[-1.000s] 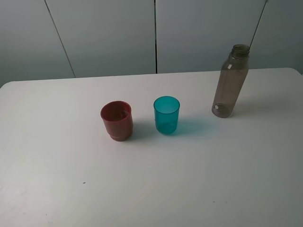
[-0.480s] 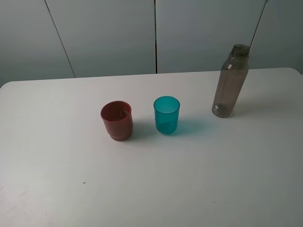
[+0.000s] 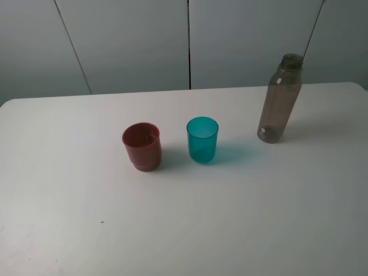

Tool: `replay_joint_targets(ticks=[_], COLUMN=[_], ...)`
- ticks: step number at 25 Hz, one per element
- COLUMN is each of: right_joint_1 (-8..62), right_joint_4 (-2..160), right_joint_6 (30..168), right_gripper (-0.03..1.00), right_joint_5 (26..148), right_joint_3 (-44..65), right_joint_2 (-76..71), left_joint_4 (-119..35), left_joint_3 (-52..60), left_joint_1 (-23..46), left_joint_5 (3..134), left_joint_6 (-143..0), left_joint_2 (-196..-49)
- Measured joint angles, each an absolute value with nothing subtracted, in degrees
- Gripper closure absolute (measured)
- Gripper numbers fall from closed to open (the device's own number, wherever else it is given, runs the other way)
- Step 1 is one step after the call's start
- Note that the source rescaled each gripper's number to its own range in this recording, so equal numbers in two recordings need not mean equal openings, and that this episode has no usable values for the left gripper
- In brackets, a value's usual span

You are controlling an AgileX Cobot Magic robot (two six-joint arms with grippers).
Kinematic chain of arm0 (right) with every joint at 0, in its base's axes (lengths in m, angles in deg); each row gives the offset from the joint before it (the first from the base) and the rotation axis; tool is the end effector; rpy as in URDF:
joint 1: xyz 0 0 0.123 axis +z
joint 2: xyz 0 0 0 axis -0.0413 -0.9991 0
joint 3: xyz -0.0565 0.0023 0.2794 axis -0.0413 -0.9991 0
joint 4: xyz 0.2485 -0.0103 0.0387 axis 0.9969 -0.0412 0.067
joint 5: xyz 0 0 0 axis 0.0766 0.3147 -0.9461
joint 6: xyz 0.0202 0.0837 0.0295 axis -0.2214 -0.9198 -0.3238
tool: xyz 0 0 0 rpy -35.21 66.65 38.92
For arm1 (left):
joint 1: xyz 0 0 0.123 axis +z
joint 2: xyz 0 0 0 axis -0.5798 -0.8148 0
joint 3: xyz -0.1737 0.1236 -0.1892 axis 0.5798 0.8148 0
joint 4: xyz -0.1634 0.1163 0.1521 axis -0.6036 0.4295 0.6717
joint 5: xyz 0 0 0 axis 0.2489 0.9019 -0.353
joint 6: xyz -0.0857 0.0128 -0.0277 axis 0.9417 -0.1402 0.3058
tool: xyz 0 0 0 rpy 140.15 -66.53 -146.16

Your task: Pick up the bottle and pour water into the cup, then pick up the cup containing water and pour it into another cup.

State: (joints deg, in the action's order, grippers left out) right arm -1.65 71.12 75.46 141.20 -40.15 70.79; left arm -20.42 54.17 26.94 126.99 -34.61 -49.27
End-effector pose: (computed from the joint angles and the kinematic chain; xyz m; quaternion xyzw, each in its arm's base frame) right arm -0.0083 0.0000 0.2781 0.0349 0.8588 -0.0183 0.5108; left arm -0.0061 0.0123 0.2791 0.0393 0.8527 0.0192 0.5206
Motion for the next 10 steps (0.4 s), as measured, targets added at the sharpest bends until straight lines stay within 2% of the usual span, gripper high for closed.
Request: replay_joint_targets(ticks=[10], right_joint_1=[-1.7], right_joint_4=[71.1], right_joint_6=[75.6], right_gripper=[-0.03], right_joint_5=[141.2], right_joint_3=[-40.2], right_joint_2=[70.8], left_joint_4=[-20.4], left_joint_3=[54.2], left_joint_1=[26.9], left_joint_5=[127.0], left_joint_6=[-34.8], left_joint_2=[-49.3])
